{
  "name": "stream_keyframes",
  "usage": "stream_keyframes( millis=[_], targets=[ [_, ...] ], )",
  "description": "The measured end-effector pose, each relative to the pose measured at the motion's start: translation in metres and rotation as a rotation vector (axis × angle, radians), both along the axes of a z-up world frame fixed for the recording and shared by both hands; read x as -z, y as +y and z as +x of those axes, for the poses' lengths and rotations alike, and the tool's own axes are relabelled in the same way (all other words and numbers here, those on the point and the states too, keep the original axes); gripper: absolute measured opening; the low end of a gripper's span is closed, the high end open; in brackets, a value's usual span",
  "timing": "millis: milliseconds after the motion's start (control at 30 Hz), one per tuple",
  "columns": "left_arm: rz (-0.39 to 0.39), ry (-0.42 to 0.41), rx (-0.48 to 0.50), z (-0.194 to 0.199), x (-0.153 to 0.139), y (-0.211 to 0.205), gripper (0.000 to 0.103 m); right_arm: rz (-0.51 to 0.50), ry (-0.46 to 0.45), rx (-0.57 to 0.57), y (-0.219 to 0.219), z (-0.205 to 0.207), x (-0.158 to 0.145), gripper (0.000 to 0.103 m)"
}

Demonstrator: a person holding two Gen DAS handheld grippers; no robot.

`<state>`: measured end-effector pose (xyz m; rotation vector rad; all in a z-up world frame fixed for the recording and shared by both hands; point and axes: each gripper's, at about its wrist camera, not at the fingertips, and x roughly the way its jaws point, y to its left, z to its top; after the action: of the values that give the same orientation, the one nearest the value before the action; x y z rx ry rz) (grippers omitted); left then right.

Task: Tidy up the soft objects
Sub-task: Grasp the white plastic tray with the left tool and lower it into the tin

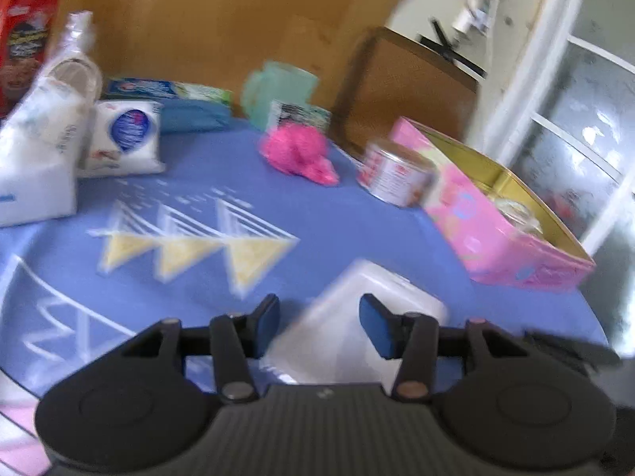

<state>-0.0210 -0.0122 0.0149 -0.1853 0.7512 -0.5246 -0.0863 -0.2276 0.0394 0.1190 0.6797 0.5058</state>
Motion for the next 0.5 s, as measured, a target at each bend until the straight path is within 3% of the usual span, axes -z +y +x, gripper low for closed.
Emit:
stream_keyframes(
  millis=[67, 133, 233, 367, 500],
  targets=[
    [-0.046, 0.052, 0.060, -0.009, -0.002, -0.008, 0.043, -0.027, -0.021, 0.078, -0.014, 0.005, -0.001, 0.074],
    [-0.070, 0.079, 0.114, -0.017, -0.003, -0.013, 0.046, -0.050, -0.033, 0.159, -0.032, 0.006, -0.001, 0.074],
    [-0.076, 0.067, 0.127, -0.022, -0.011, -0.015, 0.048, -0.001, -0.031, 0.210, -0.055, 0.000, -0.001, 0.074],
    [-0.088, 0.065, 0.096, -0.013, -0.016, -0.012, 0.051, 0.044, -0.047, 0.143, -0.059, -0.017, -0.002, 0.075],
    [-0.063, 0.120, 0.094, -0.005, -0.007, -0.019, 0.051, -0.059, -0.116, 0.018, -0.028, -0.038, 0.002, 0.084]
  ],
)
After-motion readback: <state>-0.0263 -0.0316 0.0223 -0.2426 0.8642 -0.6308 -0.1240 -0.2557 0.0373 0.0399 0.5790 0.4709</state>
